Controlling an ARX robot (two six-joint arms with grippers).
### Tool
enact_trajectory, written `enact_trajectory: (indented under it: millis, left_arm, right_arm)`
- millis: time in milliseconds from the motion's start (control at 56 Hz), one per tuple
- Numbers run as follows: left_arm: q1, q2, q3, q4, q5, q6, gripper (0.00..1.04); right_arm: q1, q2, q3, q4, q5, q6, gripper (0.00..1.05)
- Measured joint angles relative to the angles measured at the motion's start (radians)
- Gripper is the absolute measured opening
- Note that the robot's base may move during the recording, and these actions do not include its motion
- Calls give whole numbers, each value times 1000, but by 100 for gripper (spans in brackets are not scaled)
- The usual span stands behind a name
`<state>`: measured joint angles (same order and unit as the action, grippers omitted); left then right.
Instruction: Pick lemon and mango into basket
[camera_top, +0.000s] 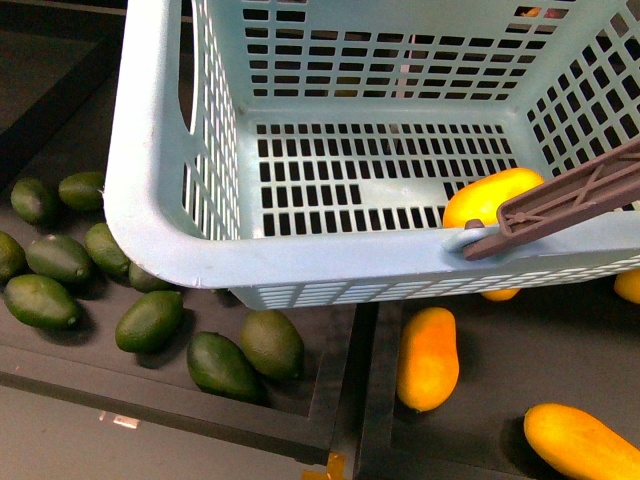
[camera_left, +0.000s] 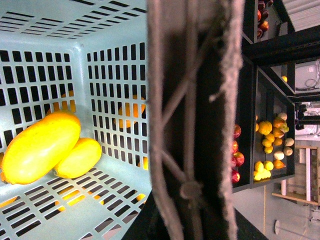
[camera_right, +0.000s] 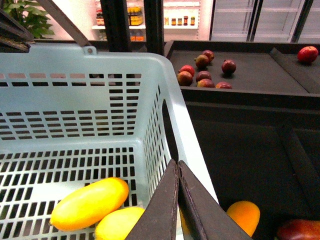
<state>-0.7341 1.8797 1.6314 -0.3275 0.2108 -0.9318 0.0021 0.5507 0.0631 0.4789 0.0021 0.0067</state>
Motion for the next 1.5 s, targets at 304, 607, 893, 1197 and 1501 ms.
enact_trajectory:
  millis: [304, 607, 893, 1197, 1501]
  left_arm:
    - [0, 0, 0, 0, 2, -1, 5]
    - [0, 0, 0, 0, 0, 0, 5]
    - [0, 0, 0, 0, 0, 0, 5]
    - [1, 0, 0, 0, 2, -2, 5]
    - [1, 0, 0, 0, 1, 0, 5]
  right_arm:
    - [0, -158, -45, -88, 0, -1, 2]
    - [0, -301, -45, -229, 0, -1, 2]
    - [0, -415, -45, -356, 1, -1, 2]
    - [-1, -543, -45, -477, 0, -1, 2]
    - [0, -544, -45, -477, 0, -2, 55]
